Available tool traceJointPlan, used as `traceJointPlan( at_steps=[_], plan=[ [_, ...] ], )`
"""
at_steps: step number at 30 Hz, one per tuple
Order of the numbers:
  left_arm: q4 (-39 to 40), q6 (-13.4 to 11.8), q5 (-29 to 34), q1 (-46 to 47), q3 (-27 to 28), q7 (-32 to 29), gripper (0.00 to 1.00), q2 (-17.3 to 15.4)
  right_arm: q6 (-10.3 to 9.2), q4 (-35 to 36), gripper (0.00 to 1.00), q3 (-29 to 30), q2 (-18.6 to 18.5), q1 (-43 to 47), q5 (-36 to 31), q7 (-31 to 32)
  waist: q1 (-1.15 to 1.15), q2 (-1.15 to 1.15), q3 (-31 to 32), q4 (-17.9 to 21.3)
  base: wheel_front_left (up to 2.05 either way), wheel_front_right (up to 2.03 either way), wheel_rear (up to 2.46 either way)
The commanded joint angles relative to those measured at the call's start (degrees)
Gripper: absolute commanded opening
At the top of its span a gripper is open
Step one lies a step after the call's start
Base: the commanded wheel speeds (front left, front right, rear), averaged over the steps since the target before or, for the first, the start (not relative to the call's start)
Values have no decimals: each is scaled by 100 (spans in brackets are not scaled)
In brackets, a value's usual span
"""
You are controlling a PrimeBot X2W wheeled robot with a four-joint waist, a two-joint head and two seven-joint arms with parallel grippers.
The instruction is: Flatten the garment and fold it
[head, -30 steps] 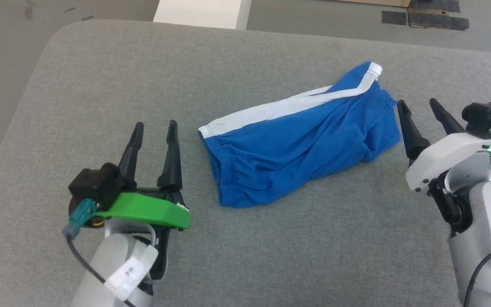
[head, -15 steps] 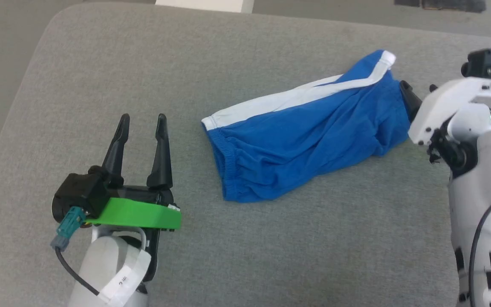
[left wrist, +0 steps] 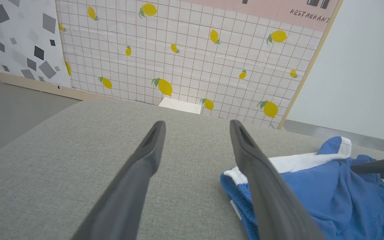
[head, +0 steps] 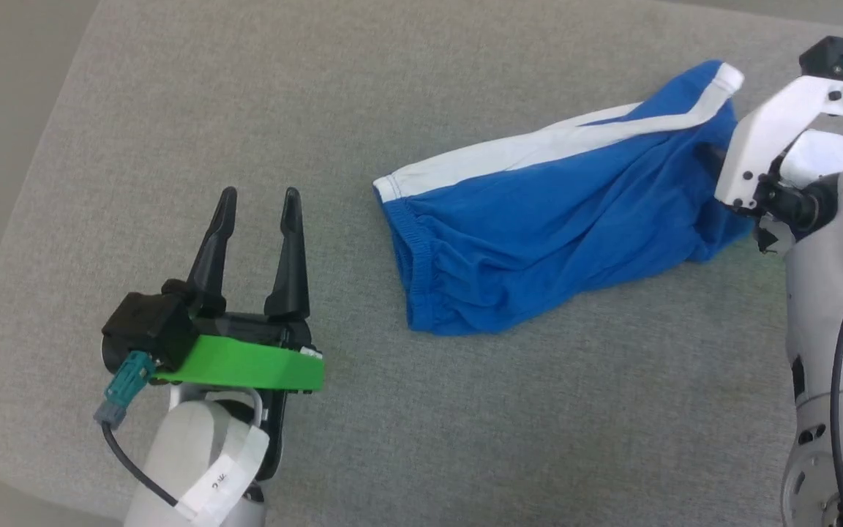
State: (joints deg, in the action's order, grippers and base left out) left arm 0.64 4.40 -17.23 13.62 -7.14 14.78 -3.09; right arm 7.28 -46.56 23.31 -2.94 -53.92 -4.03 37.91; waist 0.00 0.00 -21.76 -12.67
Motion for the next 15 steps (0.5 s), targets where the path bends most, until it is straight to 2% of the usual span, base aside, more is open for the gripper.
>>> traceJointPlan(
  at_steps=[1, 7, 8, 10, 11, 12, 15],
  plan=[
    [20, -42, -49, 92, -18, 21, 100, 21, 21, -121, 100, -9, 5, -123, -83, 127, 0, 0, -103, -77, 0, 0, 0],
    [-8, -74, -75, 113, -83, 21, 100, 21, 21, -600, 100, -190, 5, -236, -119, 775, 0, 0, -129, -108, 0, 0, 0],
    [-10, -78, -74, 113, -91, 21, 100, 21, 21, -694, 85, -260, 5, -246, -65, 914, 0, 0, -125, -109, 0, 0, 0],
    [-12, -81, -72, 112, -91, 21, 100, 21, 21, -822, 34, -442, 5, -268, 62, 1113, 0, 0, -122, -99, 0, 0, 0],
    [-12, -82, -69, 112, -88, 21, 100, 21, 21, -852, 24, -526, 5, -280, 143, 1160, 0, 0, -119, -93, 0, 0, 0],
    [-12, -82, -63, 111, -84, 21, 100, 21, 21, -857, 0, -646, 5, -291, 249, 1161, 0, 0, -114, -85, 0, 0, 0],
    [-23, -84, -47, 105, -76, 21, 100, 21, 21, -773, 0, -926, 6, -268, 536, 1019, 0, 0, -94, -72, 0, 0, 0]
  ],
)
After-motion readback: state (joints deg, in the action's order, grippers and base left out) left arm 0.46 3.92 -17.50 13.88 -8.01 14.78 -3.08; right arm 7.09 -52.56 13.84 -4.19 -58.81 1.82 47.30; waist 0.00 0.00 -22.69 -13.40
